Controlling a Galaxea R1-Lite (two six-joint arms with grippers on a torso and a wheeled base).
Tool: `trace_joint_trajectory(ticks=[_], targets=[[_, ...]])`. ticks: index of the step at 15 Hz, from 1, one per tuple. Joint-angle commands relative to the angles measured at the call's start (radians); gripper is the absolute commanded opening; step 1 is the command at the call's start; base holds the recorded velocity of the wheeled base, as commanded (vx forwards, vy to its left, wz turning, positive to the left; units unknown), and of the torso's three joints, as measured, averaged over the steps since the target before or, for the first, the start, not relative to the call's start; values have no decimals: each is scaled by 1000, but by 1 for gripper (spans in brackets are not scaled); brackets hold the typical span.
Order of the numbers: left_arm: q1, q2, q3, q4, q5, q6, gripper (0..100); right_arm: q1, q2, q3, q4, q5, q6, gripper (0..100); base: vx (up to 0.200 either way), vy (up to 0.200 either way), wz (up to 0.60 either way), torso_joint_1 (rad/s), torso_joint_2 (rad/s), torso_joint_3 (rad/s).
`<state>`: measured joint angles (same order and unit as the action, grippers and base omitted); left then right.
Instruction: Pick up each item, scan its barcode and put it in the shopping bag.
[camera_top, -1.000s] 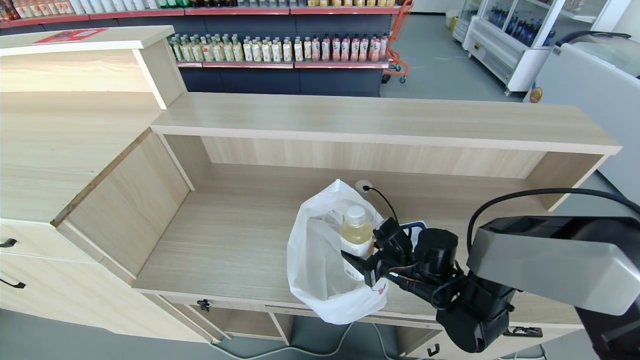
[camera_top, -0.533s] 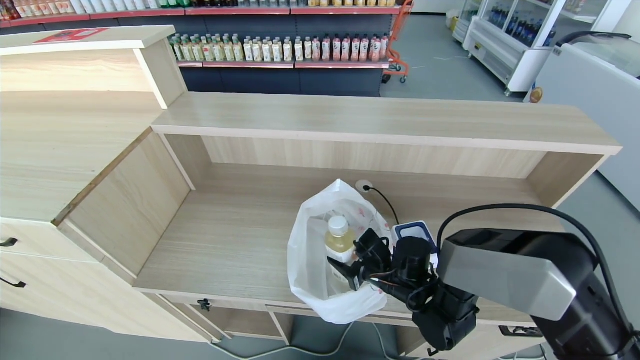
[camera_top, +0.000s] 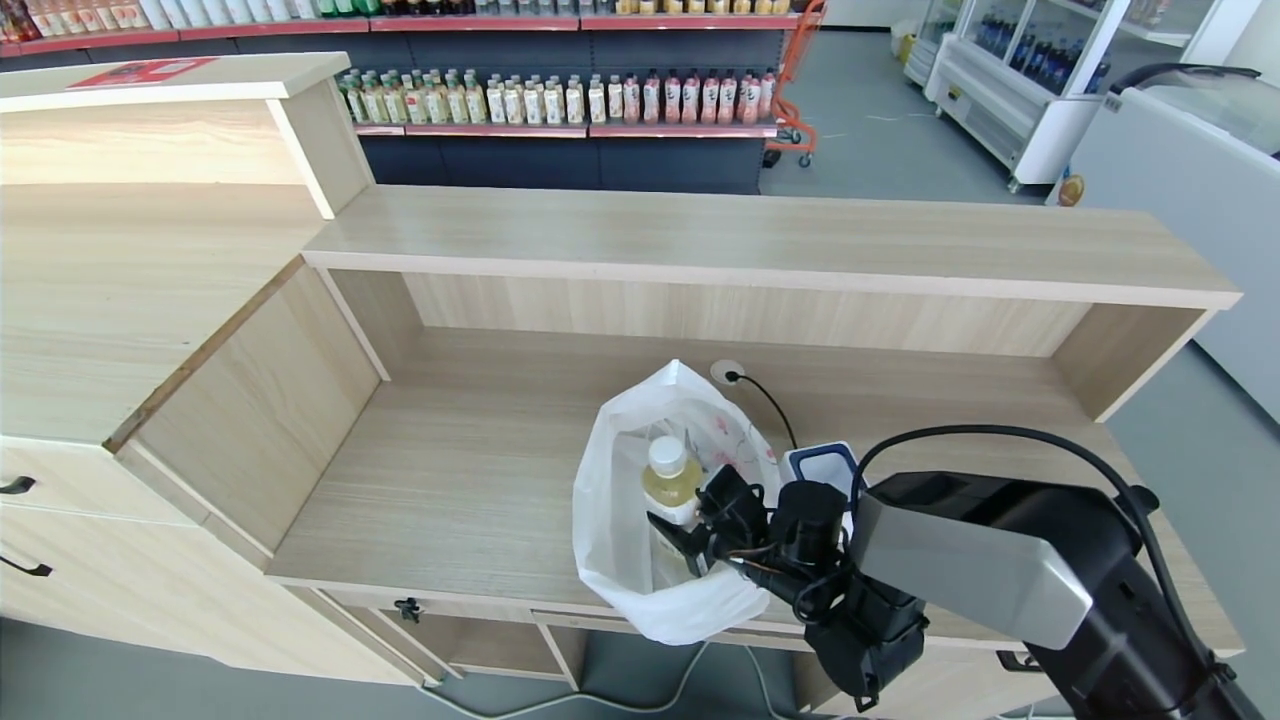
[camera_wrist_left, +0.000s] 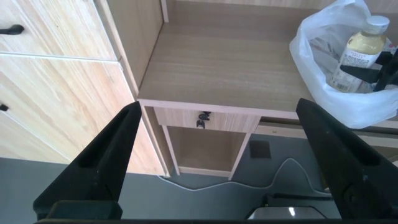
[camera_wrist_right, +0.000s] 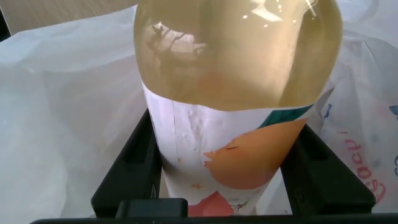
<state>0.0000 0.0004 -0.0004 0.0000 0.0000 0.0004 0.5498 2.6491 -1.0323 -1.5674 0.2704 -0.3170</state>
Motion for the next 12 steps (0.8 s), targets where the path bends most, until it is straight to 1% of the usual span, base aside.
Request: trace_joint_trajectory(ticks=[1, 2, 3, 6, 8, 11, 12], targets=[[0, 0, 0, 0, 0, 0, 100, 1, 18, 3, 10, -2, -1, 0, 0, 0, 0, 0, 0, 0], [0, 0, 0, 0, 0, 0, 100, -1, 18, 8, 10, -2, -1, 0, 0, 0, 0, 0, 0, 0], [0, 0, 0, 0, 0, 0, 100, -2, 12, 6, 10, 0, -1, 100, 0, 0, 0, 0, 0, 0], [0, 0, 0, 0, 0, 0, 100, -4, -34, 5, 14, 0, 21, 100, 0, 0, 0, 0, 0, 0], [0, 0, 0, 0, 0, 0, 100, -1, -86, 8, 17, -2, 79, 100, 0, 0, 0, 0, 0, 0], [0, 0, 0, 0, 0, 0, 100, 1, -161, 34, 24, -2, 111, 100, 0, 0, 0, 0, 0, 0], [0, 0, 0, 0, 0, 0, 100, -1, -184, 38, 38, -4, 147, 100, 0, 0, 0, 0, 0, 0]])
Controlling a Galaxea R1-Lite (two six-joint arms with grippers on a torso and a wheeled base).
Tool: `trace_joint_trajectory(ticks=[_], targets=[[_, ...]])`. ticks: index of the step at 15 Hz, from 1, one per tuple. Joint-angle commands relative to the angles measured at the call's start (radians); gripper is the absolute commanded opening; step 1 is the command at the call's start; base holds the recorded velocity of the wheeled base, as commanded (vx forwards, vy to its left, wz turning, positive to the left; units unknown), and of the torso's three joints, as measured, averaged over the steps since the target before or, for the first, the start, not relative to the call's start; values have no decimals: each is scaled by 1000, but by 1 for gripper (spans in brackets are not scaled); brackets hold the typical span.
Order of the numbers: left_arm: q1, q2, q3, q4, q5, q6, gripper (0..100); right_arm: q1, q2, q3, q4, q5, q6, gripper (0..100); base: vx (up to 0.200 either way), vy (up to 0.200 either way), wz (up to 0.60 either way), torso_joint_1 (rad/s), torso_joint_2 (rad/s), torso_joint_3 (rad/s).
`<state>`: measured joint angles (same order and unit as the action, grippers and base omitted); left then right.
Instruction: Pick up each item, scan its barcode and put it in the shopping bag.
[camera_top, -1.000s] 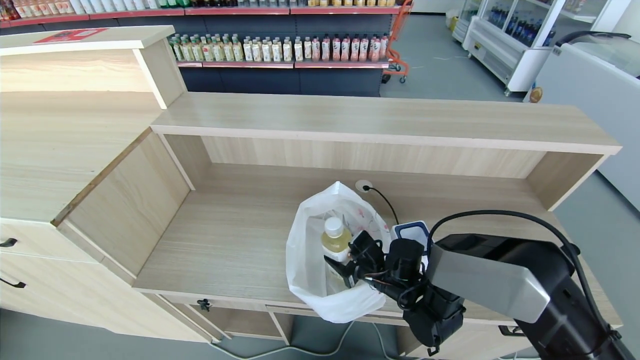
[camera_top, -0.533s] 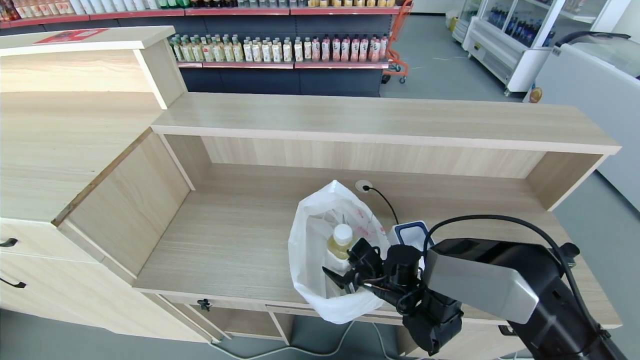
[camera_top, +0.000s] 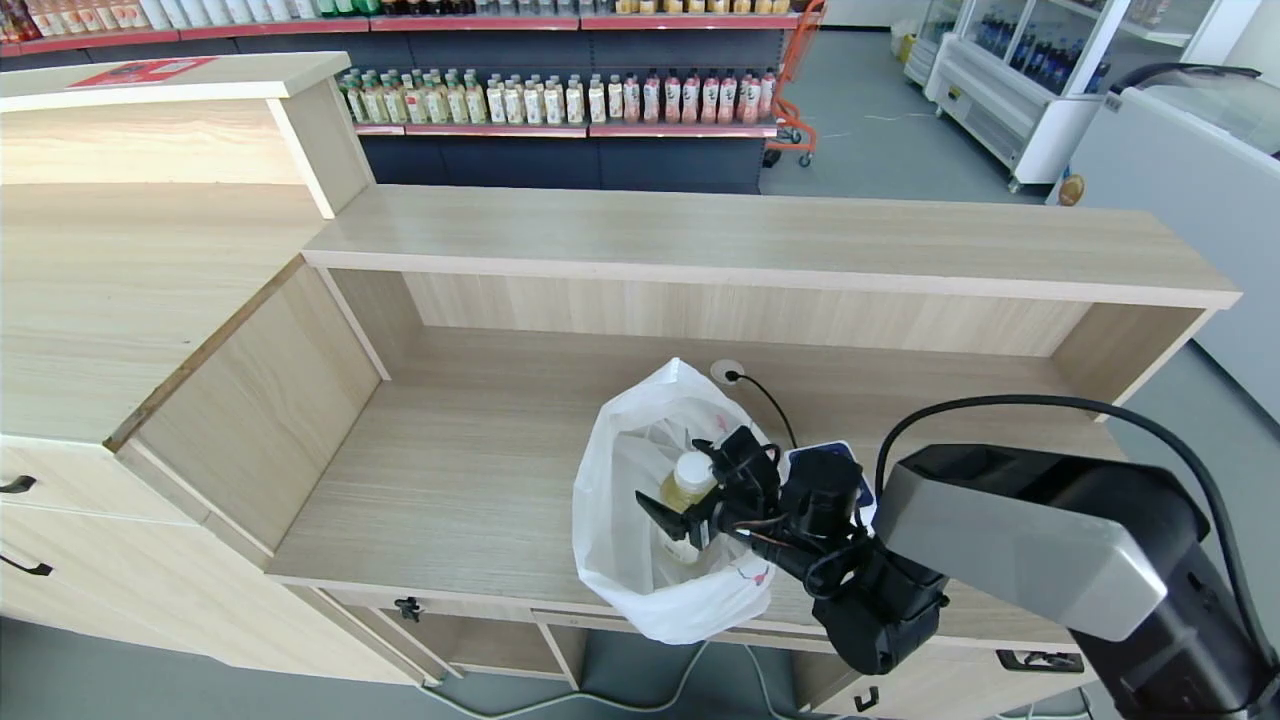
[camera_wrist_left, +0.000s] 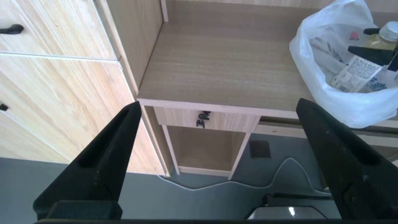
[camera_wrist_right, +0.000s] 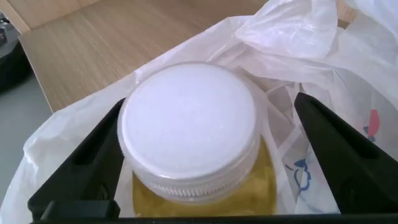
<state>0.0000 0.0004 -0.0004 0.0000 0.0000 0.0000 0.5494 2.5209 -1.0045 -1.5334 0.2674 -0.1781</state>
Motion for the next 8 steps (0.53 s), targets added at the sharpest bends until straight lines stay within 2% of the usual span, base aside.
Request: trace_joint_trajectory(ticks=[1, 4, 8], targets=[[0, 0, 0, 0, -2, 0, 100, -3, -77, 32, 22, -11, 34, 100, 0, 0, 0, 0, 0, 0], [0, 0, 0, -2, 0, 0, 100, -31, -114, 119, 39, -65, 51, 100, 0, 0, 0, 0, 0, 0], [0, 0, -1, 0, 0, -2, 100, -49, -240, 138, 88, -79, 201, 100, 0, 0, 0, 0, 0, 0]])
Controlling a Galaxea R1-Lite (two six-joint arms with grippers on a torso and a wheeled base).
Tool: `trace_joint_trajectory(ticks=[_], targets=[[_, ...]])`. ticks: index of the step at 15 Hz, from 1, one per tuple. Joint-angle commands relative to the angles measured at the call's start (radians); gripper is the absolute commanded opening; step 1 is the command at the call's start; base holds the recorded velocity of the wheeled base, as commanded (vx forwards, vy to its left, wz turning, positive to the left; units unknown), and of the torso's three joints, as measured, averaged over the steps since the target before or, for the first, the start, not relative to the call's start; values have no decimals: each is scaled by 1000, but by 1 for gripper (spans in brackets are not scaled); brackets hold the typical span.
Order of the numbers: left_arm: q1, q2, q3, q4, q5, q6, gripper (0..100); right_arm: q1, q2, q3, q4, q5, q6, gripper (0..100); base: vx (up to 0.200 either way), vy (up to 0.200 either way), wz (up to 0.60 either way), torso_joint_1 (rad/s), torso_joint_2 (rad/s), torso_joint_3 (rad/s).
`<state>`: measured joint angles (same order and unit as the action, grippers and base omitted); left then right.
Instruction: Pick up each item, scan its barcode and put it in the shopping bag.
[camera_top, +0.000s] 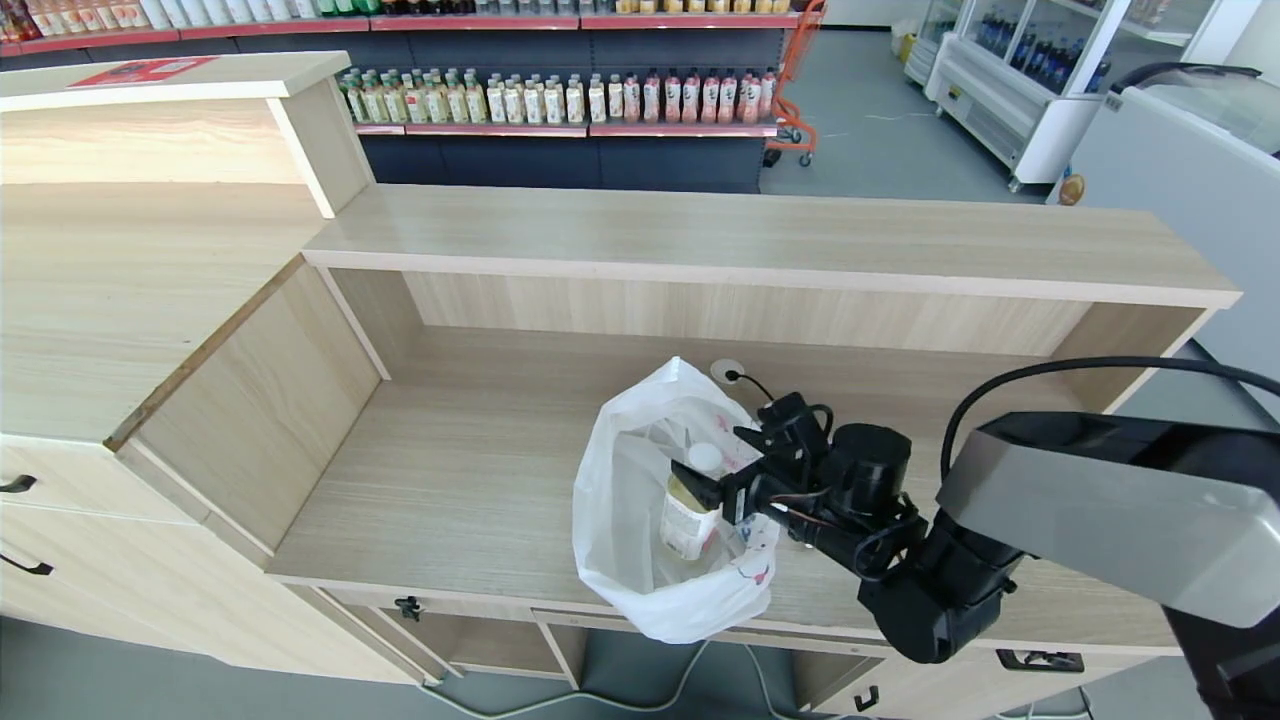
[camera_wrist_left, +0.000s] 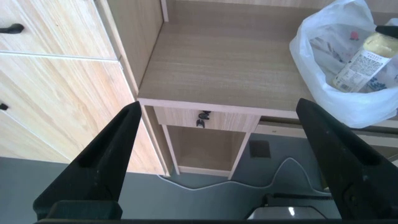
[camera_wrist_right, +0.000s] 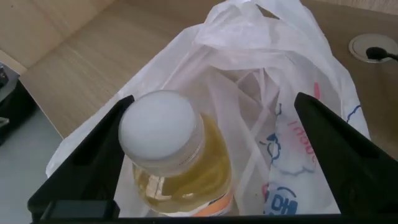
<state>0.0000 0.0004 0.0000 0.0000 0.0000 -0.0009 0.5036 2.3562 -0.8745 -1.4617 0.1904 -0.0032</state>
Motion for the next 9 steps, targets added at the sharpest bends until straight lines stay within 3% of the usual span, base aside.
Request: trace_joint_trajectory(ticks=[1, 5, 9], targets=[[0, 0, 0, 0, 0, -1, 100, -4, -121, 15, 52, 0, 45, 100, 0, 0, 0, 0, 0, 0], [0, 0, 0, 0, 0, -2, 100, -5, -209, 29, 100, 0, 77, 100, 0, 0, 0, 0, 0, 0], [0, 0, 0, 0, 0, -2, 100, -139, -370, 135, 213, -26, 86, 100, 0, 0, 0, 0, 0, 0]])
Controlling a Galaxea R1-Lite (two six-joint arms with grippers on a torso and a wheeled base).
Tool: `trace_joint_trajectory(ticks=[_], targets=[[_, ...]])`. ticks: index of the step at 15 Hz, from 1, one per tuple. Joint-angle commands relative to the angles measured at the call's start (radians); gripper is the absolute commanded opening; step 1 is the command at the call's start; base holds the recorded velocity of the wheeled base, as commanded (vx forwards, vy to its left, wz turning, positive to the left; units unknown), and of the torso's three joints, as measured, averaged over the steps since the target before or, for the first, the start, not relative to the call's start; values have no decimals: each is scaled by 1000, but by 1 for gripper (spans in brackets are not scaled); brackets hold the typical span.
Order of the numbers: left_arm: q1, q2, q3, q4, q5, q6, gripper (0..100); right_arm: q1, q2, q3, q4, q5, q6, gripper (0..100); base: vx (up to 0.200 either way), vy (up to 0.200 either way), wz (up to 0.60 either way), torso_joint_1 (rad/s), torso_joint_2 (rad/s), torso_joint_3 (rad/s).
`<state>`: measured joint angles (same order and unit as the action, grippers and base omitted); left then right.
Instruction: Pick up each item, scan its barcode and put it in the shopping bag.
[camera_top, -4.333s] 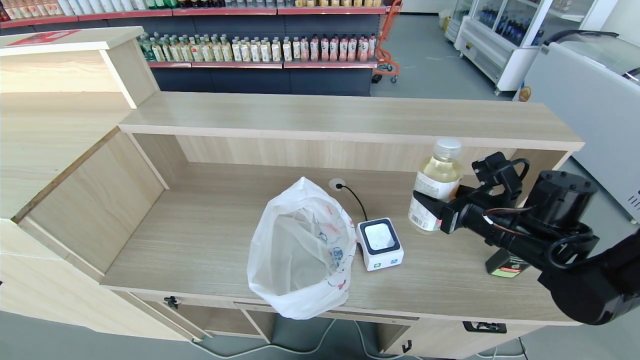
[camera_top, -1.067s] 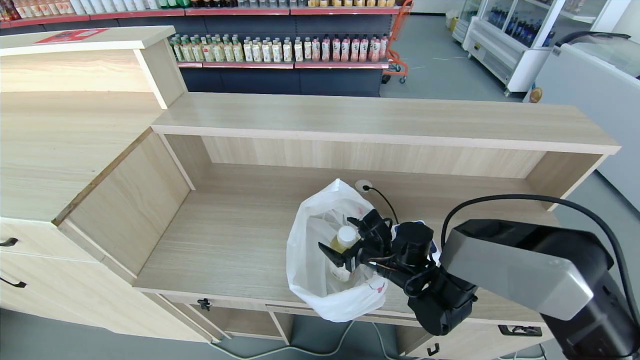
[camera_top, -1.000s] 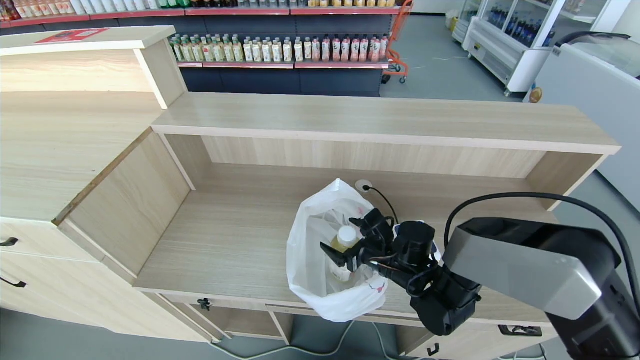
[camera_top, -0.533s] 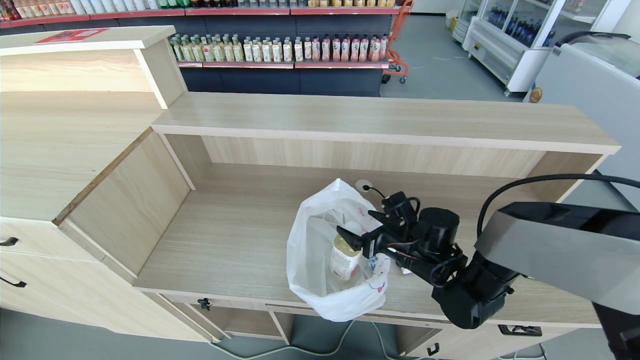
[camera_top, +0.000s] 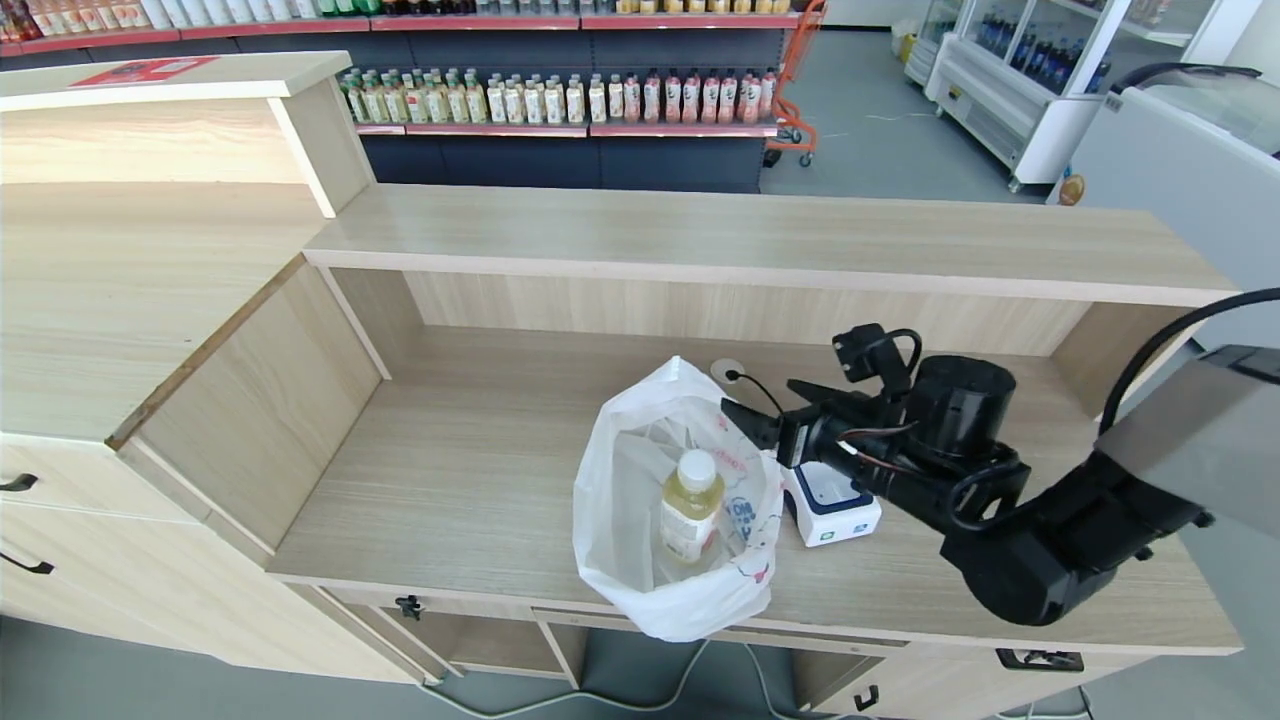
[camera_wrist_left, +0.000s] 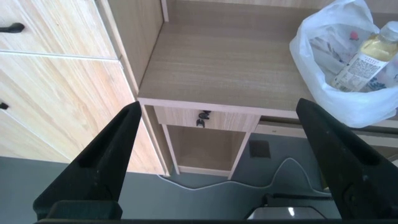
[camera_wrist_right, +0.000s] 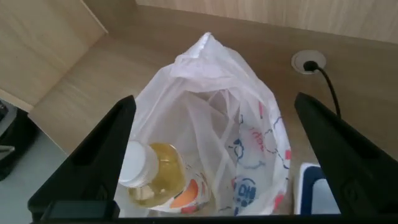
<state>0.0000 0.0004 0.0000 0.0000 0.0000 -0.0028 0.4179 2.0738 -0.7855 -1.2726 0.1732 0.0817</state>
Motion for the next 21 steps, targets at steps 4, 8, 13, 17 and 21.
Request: trace_joint_trajectory(ticks=[4, 8, 13, 17, 21], targets=[[0, 0, 0, 0, 0, 0, 100, -240, -159, 166, 71, -46, -10, 100, 0, -200, 0, 1, 2, 1], [0, 0, 0, 0, 0, 3, 100, -314, -274, 207, 206, -46, -23, 100, 0, -200, 0, 5, 4, 2], [0, 0, 0, 0, 0, 1, 100, -372, -340, 278, 294, -49, -155, 100, 0, -200, 0, 1, 4, 4], [0, 0, 0, 0, 0, 1, 100, -403, -354, 321, 297, -49, -237, 100, 0, -200, 0, 0, 2, 0], [0, 0, 0, 0, 0, 0, 100, -398, -380, 362, 298, -49, -241, 100, 0, -200, 0, -1, 1, 0]])
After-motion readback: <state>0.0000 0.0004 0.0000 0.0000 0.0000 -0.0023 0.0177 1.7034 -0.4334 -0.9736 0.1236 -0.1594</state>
